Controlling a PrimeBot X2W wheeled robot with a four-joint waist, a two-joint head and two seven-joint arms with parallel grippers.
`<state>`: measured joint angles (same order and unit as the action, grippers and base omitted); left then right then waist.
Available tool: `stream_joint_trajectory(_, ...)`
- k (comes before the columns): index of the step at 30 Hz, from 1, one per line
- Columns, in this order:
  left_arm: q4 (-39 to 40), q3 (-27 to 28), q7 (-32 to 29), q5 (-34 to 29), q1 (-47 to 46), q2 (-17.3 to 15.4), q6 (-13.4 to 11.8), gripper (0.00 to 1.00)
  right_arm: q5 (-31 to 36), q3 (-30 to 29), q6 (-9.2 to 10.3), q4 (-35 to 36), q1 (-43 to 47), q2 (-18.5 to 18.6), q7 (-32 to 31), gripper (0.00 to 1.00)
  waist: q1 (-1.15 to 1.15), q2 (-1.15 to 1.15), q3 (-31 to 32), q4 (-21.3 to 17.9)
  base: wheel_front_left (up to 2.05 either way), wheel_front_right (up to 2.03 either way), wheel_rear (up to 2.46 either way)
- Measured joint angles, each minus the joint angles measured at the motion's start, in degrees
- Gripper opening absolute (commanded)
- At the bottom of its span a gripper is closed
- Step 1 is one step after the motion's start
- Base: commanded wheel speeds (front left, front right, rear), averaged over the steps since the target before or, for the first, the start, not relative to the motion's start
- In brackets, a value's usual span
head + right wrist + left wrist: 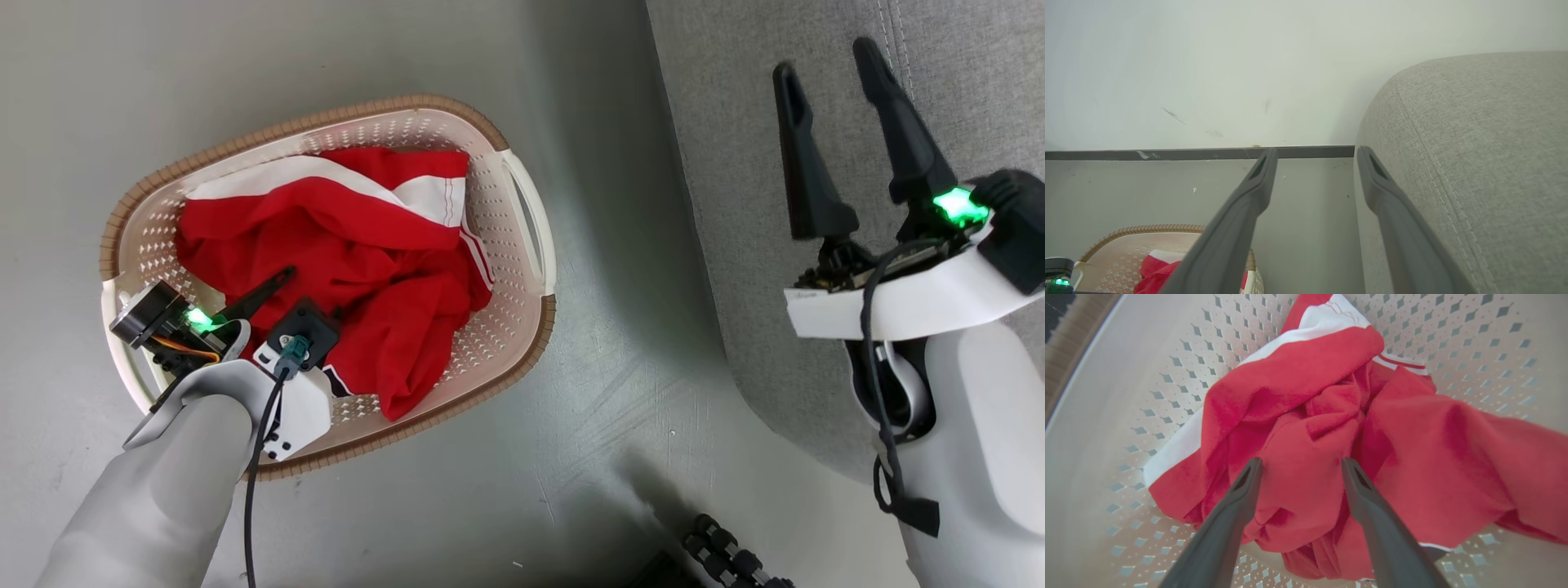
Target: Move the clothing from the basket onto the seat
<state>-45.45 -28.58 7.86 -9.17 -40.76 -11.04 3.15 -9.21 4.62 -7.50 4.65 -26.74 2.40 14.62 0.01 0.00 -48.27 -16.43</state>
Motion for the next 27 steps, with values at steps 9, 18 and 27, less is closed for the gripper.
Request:
stream_joint_trajectory(9, -2.2, 0.2, -0.7, 0.0, -1.8, 0.2, -0.2, 0.2, -0.4, 0.2, 0.0, -0.3, -2.0, 0.0, 0.0, 1.0, 0.0, 0.0, -1.5, -0.8, 0.0, 0.0, 0.0)
stream_joint_trajectory(18, -2.6, 1.1, 0.3, 1.0, -2.3, 1.8, -0.8, 0.0, -0.3, -0.1, 0.0, -1.4, -3.6, 0.0, 0.0, 1.0, 0.0, 0.0, -1.2, -0.2, 0.0, 0.0, 0.0)
stream_joint_trajectory(27, -0.9, 2.6, 4.0, 3.8, -2.3, 3.9, -1.2, 0.0, 1.2, -0.5, 0.0, -1.9, -4.2, 0.0, 0.0, 1.0, 0.0, 0.0, -0.1, 1.2, 0.0, 0.0, 0.0)
